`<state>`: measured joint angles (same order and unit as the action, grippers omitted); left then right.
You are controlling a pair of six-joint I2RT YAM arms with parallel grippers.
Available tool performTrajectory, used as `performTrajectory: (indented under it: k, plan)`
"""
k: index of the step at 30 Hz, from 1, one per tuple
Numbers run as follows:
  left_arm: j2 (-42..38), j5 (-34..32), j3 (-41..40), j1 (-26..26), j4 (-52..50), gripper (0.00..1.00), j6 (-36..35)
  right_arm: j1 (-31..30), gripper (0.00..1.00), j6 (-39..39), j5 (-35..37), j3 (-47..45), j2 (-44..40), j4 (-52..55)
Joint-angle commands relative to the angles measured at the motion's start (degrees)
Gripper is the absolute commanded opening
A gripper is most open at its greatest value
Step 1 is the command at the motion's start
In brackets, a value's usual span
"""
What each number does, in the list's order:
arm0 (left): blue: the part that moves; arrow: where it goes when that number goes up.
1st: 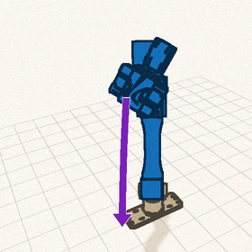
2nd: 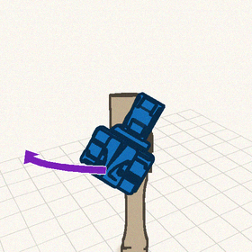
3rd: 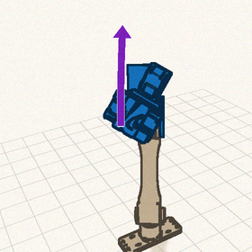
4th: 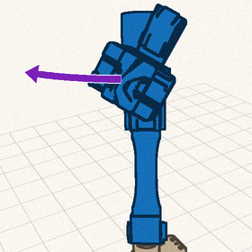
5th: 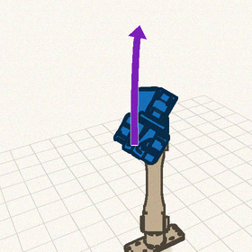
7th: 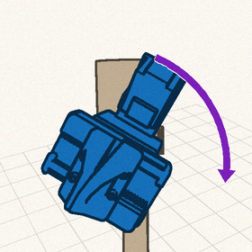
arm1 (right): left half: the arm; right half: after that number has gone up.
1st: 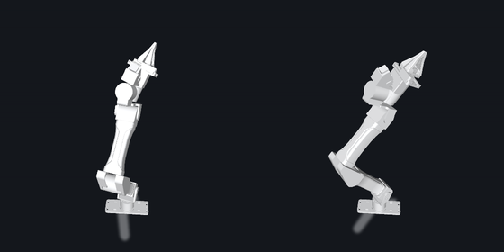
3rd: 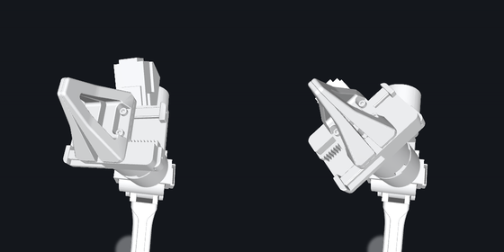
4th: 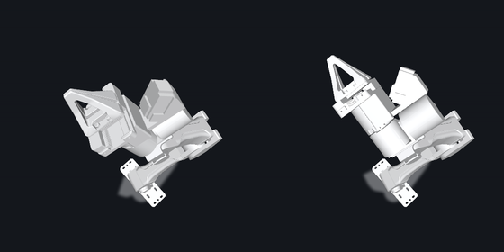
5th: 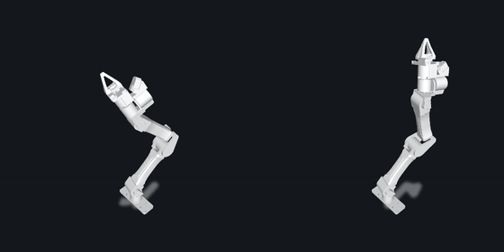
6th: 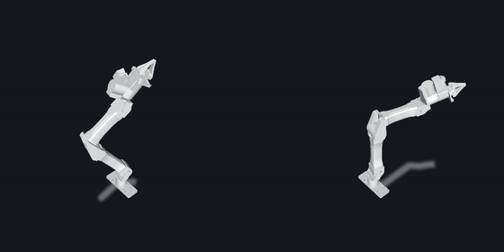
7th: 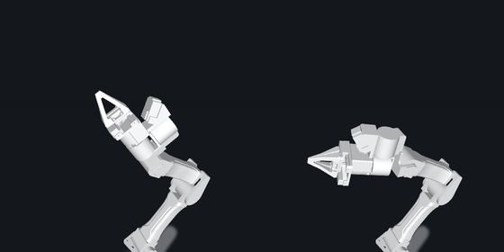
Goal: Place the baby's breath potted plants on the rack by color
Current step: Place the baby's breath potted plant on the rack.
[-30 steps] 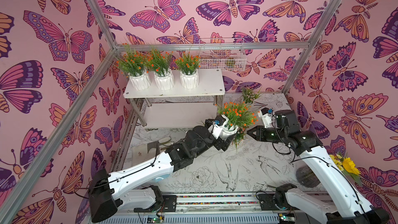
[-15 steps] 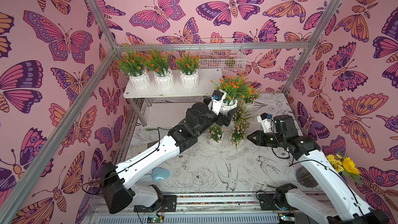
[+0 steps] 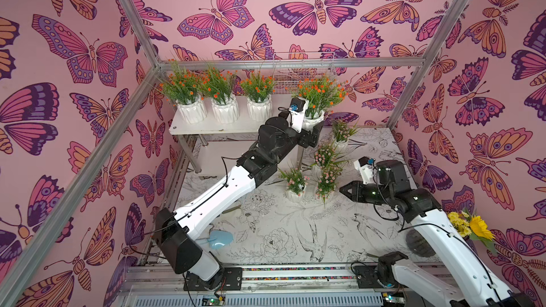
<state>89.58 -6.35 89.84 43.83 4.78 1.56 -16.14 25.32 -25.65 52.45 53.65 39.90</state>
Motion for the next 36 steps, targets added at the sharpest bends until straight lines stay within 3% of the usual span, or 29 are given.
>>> performTrajectory:
  k: [1, 9, 26, 36]
  plan:
    - [1.5, -2.7, 4.0, -1.4, 5.6, 0.67, 0.1, 0.3, 0.25, 0.2, -0.1, -0.2, -1.3, 0.7]
    - [6.6, -6.6, 8.0, -2.7, 8.0, 0.66, -0.1, 0.3, 0.25, 0.2, 0.2, -0.6, -2.9, 1.8]
    - [13.7, -22.6, 12.6, -3.2, 9.7, 0.60, -0.3, 0.3, 0.25, 0.2, 0.3, -1.5, -3.8, 1.6]
    - [14.1, -25.9, 12.9, -4.3, 8.7, 0.59, 1.1, 0.3, 0.25, 0.2, -0.1, -1.6, -3.7, 1.4]
